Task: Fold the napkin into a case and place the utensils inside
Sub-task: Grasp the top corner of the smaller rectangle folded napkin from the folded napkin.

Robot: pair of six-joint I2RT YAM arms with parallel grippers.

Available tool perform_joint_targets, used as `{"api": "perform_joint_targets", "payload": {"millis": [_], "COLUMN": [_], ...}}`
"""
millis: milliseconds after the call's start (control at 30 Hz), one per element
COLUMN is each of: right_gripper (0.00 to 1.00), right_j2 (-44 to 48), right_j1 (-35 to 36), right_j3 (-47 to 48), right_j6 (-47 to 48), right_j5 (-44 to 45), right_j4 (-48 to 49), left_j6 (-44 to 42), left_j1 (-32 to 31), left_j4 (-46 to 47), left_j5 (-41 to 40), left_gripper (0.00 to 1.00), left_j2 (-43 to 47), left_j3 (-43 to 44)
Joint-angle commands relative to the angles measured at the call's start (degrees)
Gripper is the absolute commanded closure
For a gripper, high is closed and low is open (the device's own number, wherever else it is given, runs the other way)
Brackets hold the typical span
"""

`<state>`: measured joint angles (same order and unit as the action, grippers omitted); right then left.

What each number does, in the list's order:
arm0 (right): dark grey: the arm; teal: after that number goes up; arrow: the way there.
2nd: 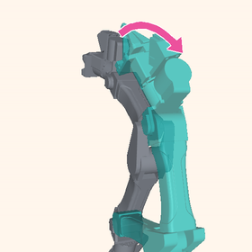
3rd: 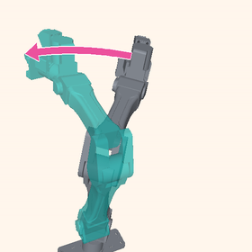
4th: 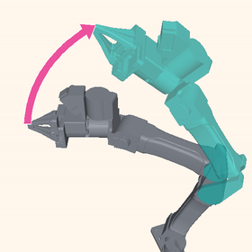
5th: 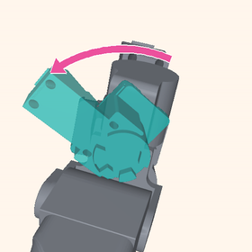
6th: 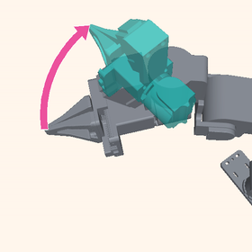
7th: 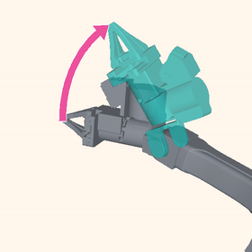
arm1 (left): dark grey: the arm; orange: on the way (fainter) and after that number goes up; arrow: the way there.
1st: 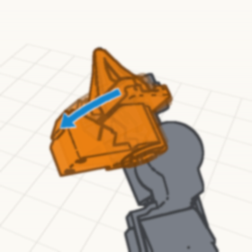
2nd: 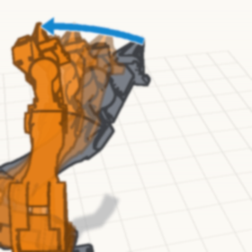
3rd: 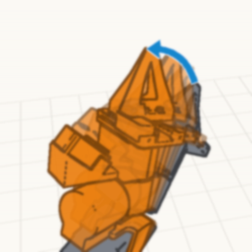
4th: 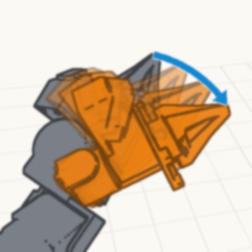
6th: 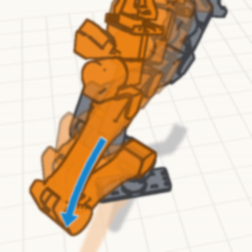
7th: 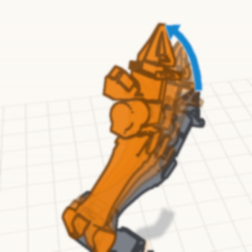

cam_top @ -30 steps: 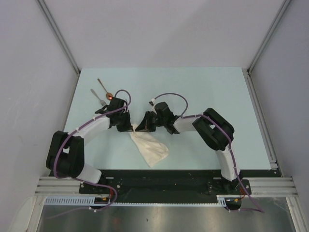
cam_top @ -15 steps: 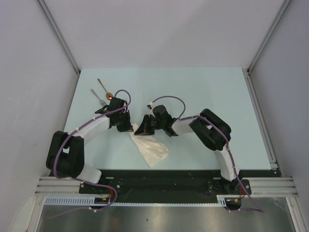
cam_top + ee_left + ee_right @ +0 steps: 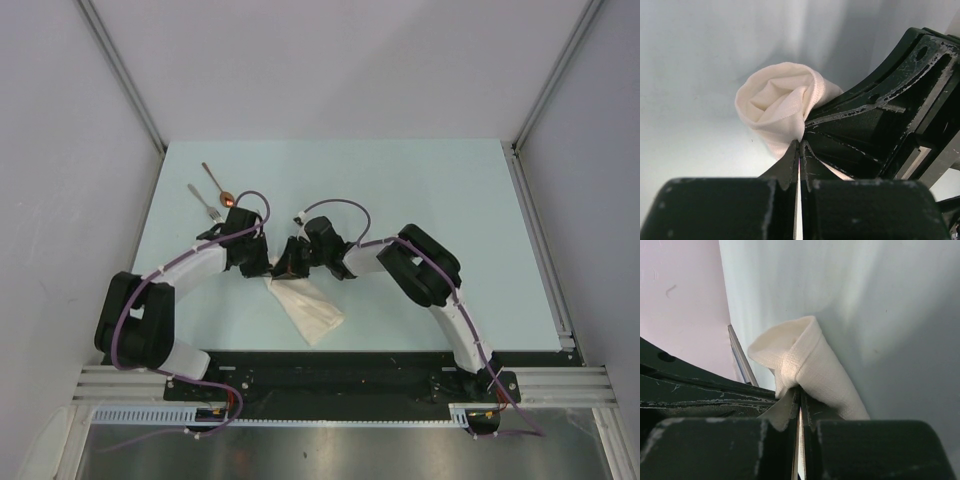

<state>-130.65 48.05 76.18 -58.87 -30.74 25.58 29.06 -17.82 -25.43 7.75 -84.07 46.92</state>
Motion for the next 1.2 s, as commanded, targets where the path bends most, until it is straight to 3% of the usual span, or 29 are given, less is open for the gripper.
{"api": "perform_joint_targets", "payload": {"millis": [0,333,633,1167], "right_gripper": [0.96,0.95,0.95,0.95], "right_j2": [1.9,13.3,8.9,0.2], "right_j1": [0.2,-2.3,-2.2,1.8], "right_j3": [0.3,-8.0,-7.7,2.7], "right_j6": [0.5,5.6,5.3,4.1], "right_j5": [2.1,2.5,2.3,3.9], "right_j4": [1.5,-3.1,-1.3,-3.8], "left_j6": [1.5,1.0,1.1,3.1], "left_j1": [-0.5,0.2,0.2,0.2], "left_j4": [1.3,1.2,0.7,3.5], "left_j5": [2.3,1.8,2.4,3.9], "left_gripper": [1.0,1.0,1.0,1.0], "left_j2": [1.6,2.0,2.0,0.5], "left_j3": [-0.4,0.0,0.7,-2.4]}}
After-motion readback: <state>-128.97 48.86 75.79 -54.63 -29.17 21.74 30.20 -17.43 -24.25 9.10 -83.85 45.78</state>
